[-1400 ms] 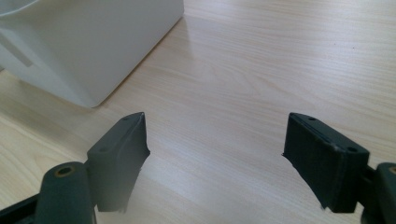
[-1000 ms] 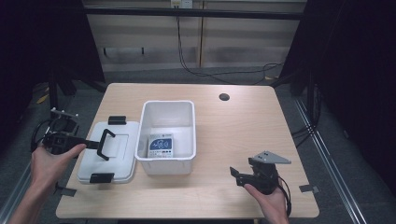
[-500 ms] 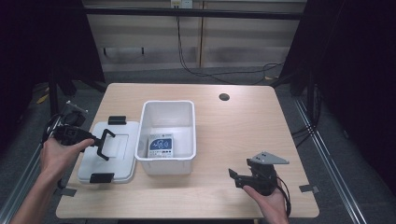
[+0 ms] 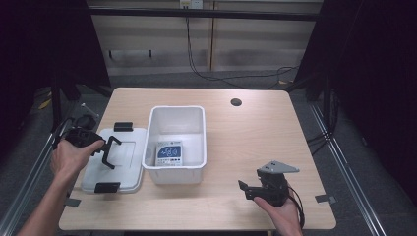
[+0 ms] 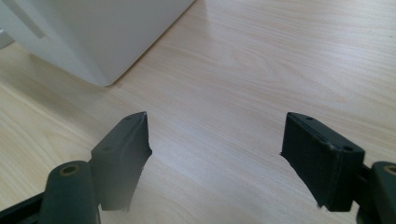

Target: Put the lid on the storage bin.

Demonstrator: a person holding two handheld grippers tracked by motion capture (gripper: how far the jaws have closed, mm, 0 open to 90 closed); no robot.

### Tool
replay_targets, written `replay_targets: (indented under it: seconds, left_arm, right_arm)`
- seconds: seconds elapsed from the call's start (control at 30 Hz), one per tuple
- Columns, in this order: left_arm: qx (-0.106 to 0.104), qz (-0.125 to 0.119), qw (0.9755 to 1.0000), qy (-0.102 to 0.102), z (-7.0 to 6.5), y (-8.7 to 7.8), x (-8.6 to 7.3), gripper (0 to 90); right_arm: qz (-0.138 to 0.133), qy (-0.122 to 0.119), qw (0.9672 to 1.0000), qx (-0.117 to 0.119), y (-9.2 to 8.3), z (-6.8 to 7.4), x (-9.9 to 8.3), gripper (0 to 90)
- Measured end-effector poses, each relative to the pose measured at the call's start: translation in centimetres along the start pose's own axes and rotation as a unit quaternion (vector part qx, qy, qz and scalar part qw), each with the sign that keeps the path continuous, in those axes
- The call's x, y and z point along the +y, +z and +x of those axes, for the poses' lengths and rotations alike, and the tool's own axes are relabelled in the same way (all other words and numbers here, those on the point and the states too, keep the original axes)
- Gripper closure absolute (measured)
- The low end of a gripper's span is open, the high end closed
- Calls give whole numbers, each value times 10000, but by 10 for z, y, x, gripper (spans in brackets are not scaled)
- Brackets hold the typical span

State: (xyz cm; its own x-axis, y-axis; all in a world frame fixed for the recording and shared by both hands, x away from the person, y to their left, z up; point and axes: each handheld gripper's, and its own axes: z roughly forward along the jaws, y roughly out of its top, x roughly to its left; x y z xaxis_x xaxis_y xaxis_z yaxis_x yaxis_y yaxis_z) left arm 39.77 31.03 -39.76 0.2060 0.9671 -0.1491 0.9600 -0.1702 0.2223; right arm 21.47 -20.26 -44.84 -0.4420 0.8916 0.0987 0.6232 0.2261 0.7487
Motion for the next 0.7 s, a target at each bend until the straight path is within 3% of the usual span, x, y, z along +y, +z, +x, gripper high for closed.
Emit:
replay_targets:
  seconds: [0.2, 0.33, 0.5, 0.7]
  left_arm:
    - [114, 278, 9995, -121, -1, 10, 9, 670]
    - [76, 368, 9992, -165, -3, 13, 12, 700]
    - [178, 304, 9988, -350, -2, 17, 15, 717]
    - [154, 453, 9984, -317, -4, 22, 18, 760]
  right_arm:
    - [-7, -11, 10000, 13, 1, 1, 0, 228]
    - [-10, -39, 10000, 37, 2, 0, 0, 228]
    - [47, -37, 10000, 67, 3, 2, 0, 228]
    - [86, -92, 9999, 108, 5, 3, 0, 228]
